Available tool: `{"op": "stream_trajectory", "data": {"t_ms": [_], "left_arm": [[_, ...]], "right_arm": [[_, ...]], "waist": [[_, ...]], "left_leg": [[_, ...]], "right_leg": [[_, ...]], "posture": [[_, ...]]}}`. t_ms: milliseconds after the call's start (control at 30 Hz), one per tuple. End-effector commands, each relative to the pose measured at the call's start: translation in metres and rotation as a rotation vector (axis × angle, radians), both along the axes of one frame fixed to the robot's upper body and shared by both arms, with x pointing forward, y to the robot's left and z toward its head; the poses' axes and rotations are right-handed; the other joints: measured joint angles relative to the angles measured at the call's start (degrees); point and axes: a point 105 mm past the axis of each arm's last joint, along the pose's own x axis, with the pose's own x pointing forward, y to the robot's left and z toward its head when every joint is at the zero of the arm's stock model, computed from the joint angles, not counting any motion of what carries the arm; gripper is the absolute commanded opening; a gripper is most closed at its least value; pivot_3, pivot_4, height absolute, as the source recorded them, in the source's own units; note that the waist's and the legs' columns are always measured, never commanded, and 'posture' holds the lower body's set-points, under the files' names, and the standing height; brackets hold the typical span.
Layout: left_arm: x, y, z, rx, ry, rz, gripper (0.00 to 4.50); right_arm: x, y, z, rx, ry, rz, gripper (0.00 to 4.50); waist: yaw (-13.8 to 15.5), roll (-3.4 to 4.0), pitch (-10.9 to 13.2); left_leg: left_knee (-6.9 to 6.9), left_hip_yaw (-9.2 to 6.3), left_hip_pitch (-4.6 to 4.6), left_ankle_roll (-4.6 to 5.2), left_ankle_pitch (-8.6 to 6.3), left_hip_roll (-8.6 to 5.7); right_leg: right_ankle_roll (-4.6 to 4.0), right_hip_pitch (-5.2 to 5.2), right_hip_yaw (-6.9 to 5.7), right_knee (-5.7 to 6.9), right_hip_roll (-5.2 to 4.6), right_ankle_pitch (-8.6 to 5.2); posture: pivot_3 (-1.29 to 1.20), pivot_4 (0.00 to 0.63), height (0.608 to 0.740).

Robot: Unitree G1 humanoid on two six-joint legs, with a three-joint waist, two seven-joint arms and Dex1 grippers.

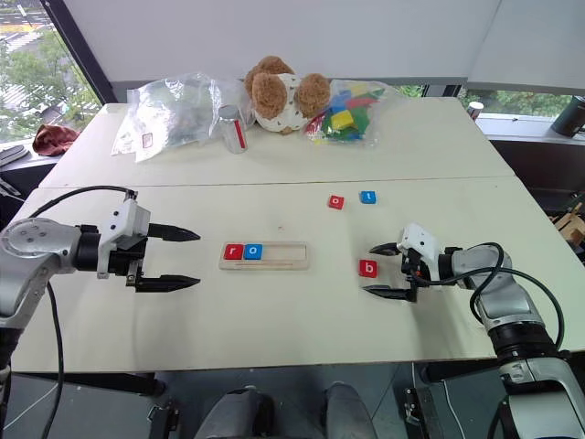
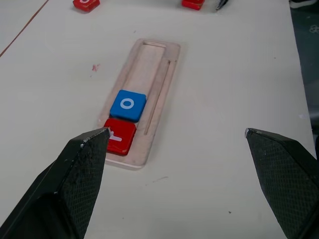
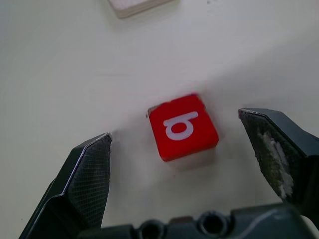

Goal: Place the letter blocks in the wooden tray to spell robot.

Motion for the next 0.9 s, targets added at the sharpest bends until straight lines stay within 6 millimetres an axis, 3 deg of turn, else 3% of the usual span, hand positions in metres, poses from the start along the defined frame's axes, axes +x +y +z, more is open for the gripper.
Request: {"op": "stream_trajectory", "data": {"t_ms": [33, 100, 200, 233, 367, 467, 567, 733, 900], "left_arm": [[-0.002, 0.003, 0.011, 0.006, -0.045, 0.014, 4.5], [-0.002, 0.004, 0.01, 0.006, -0.044, 0.02, 4.5], [-0.001, 0.005, 0.009, 0.009, -0.043, 0.027, 4.5], [-0.001, 0.006, 0.008, 0.011, -0.042, 0.031, 4.5], [0.0, 0.011, 0.006, 0.023, -0.041, 0.048, 4.5], [0.002, 0.015, 0.007, 0.029, -0.044, 0.06, 4.5], [0.003, 0.018, 0.007, 0.034, -0.045, 0.069, 4.5], [0.006, 0.024, 0.005, 0.043, -0.05, 0.079, 4.5], [0.006, 0.031, 0.003, 0.058, -0.059, 0.094, 4.5]], "right_arm": [[0.006, -0.001, 0.007, 0.009, -0.011, 0.008, 4.44], [0.008, 0.0, 0.006, 0.017, 0.0, 0.007, 4.44], [0.011, 0.002, 0.004, 0.026, 0.012, 0.007, 3.65], [0.011, 0.005, 0.002, 0.028, 0.02, 0.015, 3.01], [0.007, 0.014, -0.003, 0.04, 0.034, 0.048, 1.17], [0.008, 0.014, 0.0, 0.039, 0.03, 0.049, 1.17], [0.013, 0.023, 0.016, 0.031, -0.008, 0.09, 1.17], [0.022, 0.081, 0.054, 0.003, -0.032, 0.292, 1.17], [0.048, 0.134, 0.059, 0.02, -0.053, 0.3, 1.17]], "waist": [[-0.04, 0.01, 0.01], [-0.05, 0.01, 0.01], [-0.08, 0.02, 0.01], [-0.09, 0.02, 0.01], [-0.09, 0.02, 0.01], [-0.09, 0.02, 0.01], [-0.1, 0.04, 0.02], [-0.84, 0.31, 0.19], [-0.96, 0.3, 0.18]], "left_leg": [[-0.01, 0.0, 0.0, 0.0, 0.0, 0.0], [-0.02, -0.01, 0.01, 0.0, 0.0, 0.0], [-0.05, 0.0, 0.01, -0.01, 0.0, 0.0], [-0.06, 0.0, 0.01, -0.01, 0.0, 0.0], [-0.07, 0.0, 0.01, -0.01, 0.0, 0.01], [-0.07, 0.0, 0.01, -0.02, 0.0, 0.0], [-0.07, 0.0, 0.01, -0.02, -0.01, 0.0], [-0.09, 0.04, 0.0, -0.03, 0.0, 0.01], [-0.22, 0.01, -0.08, -0.06, 0.02, 0.01]], "right_leg": [[0.0, 0.0, 0.0, 0.0, 0.0, 0.0], [-0.01, -0.01, 0.0, 0.0, -0.01, 0.0], [-0.01, -0.01, 0.0, -0.01, -0.01, -0.01], [-0.01, -0.02, 0.0, -0.01, -0.02, -0.01], [-0.02, -0.02, 0.0, -0.01, -0.02, -0.01], [-0.02, -0.02, 0.0, -0.02, -0.03, -0.01], [-0.02, -0.03, 0.0, -0.02, -0.04, -0.01], [-0.03, -0.14, 0.03, 0.05, -0.04, 0.0], [-0.03, -0.28, -0.08, 0.09, -0.04, 0.0]], "posture": [[0.0, 0.15, 0.74], [0.0, 0.15, 0.74], [0.0, 0.15, 0.74], [0.0, 0.15, 0.74], [0.0, 0.15, 0.74], [0.0, 0.15, 0.74], [0.0, 0.15, 0.74], [0.0, 0.15, 0.74], [0.0, 0.15, 0.74]]}}
